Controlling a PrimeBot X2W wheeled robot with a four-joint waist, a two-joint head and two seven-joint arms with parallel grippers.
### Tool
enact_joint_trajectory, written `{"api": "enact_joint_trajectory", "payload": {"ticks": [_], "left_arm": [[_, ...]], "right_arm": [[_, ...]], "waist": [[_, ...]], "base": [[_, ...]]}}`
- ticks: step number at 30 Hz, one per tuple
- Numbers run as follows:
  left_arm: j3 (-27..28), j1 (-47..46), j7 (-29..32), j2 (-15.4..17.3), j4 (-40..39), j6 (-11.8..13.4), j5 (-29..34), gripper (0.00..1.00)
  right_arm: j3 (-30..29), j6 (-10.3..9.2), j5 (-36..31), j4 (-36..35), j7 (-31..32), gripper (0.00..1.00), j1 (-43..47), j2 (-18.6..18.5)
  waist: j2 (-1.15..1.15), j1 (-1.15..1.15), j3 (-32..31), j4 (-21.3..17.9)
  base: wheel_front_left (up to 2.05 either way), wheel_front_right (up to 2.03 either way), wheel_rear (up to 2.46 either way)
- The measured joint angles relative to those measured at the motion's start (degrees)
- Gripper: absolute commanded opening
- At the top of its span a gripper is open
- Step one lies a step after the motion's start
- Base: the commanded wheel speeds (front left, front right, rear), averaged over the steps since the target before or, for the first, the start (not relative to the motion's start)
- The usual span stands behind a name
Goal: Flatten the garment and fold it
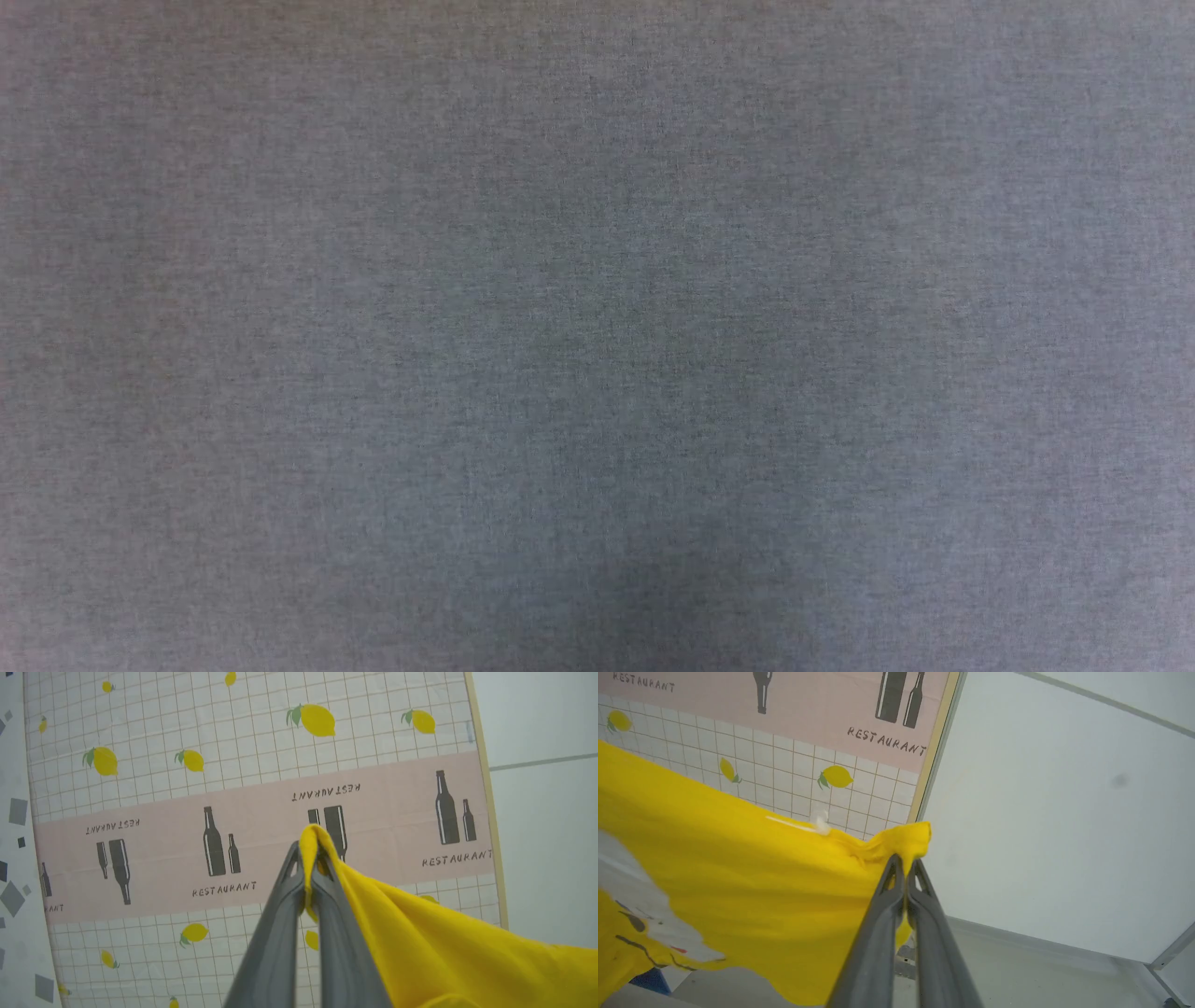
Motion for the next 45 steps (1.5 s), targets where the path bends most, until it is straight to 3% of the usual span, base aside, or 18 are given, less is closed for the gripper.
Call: {"api": "enact_joint_trajectory", "payload": {"ticks": [9, 13, 18, 21, 27, 34, 38, 45], "left_arm": [[-2.72, 26.86, 2.76, 2.77, 8.5, -4.83, -3.76, 0.0], [-3.46, 43.71, 11.63, 5.1, 6.87, -7.08, -9.46, 0.0], [-4.9, 64.27, 21.39, 7.38, -2.8, -7.67, -15.96, 0.0], [-4.97, 74.89, 25.08, 7.37, -10.17, -5.7, -19.38, 0.0], [-5.59, 93.71, 29.7, 7.11, -23.61, 1.13, -23.04, 0.0], [-6.16, 108.28, 29.87, 5.97, -32.41, 8.31, -23.73, 0.0], [-6.3, 110.39, 23.77, 4.48, -34.43, 10.54, -19.67, 0.0], [-7.43, 104.09, 3.34, 0.37, -32.2, 10.93, -7.33, 0.0]], "right_arm": [[8.05, 0.0, 10.23, 4.86, -3.03, 0.0, 22.84, -0.85], [10.04, 0.0, 17.07, 2.04, -2.11, 0.0, 35.24, -1.6], [10.21, 0.0, 22.34, -5.22, 1.29, 0.0, 51.21, -3.81], [8.84, 0.0, 22.88, -9.88, 3.13, 0.0, 59.92, -3.92], [5.81, 0.0, 19.05, -17.29, 7.4, 0.0, 74.58, -3.04], [-2.07, -0.01, 13.85, -24.5, 10.24, 0.0, 88.04, 3.16], [-6.0, -0.01, 12.52, -28.54, 9.47, 0.0, 94.14, 8.48], [-3.08, -0.01, 10.63, -30.99, -6.08, 0.0, 95.56, 10.03]], "waist": [[0.0, -0.01, -5.85, 0.96], [0.0, -0.02, -10.3, 1.69], [0.0, -0.02, -16.26, 2.65], [0.0, -0.02, -19.55, 3.27], [0.0, -0.02, -25.24, 4.24], [0.0, -0.02, -29.54, 5.01], [0.0, -0.02, -30.26, 5.87], [0.0, -0.02, -29.39, 6.45]], "base": [[0.0, 0.0, 0.0], [0.0, 0.0, 0.0], [0.0, 0.0, 0.0], [0.0, 0.0, 0.0], [0.0, 0.0, 0.0], [0.0, 0.0, 0.0], [0.0, 0.0, 0.0], [0.0, 0.0, 0.0]]}}
